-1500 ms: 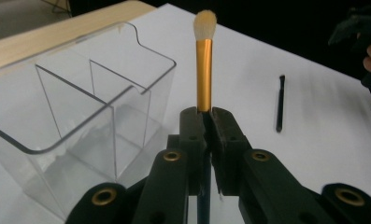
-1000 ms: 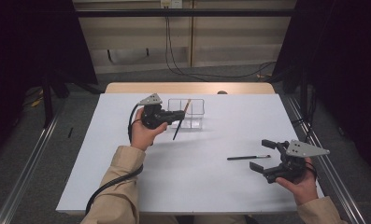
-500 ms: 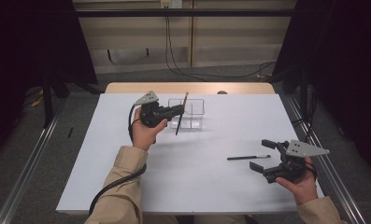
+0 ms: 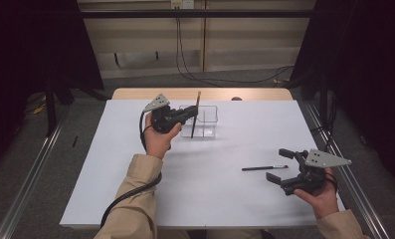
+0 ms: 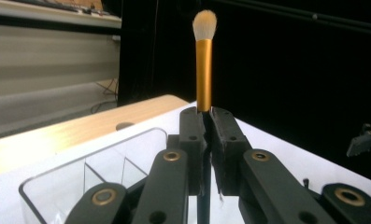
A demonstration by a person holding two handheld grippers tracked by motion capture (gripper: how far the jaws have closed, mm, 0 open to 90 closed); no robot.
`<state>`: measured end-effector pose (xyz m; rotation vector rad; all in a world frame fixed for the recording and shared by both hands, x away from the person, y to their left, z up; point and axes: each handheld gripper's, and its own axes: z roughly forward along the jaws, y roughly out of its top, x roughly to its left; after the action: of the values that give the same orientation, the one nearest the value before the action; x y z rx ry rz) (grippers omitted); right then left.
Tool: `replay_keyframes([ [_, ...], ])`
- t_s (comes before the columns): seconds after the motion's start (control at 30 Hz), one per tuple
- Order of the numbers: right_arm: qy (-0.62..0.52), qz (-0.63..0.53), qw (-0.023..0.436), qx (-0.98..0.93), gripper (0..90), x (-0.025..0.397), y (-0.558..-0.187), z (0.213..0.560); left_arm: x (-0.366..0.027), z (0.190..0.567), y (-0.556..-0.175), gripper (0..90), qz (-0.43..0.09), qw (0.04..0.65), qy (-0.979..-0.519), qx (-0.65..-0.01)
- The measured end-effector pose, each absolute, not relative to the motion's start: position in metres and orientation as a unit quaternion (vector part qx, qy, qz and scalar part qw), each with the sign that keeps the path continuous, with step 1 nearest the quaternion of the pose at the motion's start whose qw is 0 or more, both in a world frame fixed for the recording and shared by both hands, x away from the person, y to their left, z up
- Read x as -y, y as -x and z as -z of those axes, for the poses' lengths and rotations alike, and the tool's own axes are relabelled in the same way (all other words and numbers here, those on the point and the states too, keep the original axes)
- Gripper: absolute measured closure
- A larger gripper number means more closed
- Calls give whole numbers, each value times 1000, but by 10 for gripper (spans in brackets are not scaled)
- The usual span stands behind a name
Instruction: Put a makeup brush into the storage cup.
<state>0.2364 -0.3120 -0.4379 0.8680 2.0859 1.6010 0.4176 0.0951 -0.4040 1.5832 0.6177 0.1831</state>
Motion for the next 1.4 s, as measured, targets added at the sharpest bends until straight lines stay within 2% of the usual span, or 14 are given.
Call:
replay_keyframes([
  [1.4, -309, -573, 187, -736, 15, 314, -236, 437, -56, 392, -431, 840, -108, 682, -672, -266],
])
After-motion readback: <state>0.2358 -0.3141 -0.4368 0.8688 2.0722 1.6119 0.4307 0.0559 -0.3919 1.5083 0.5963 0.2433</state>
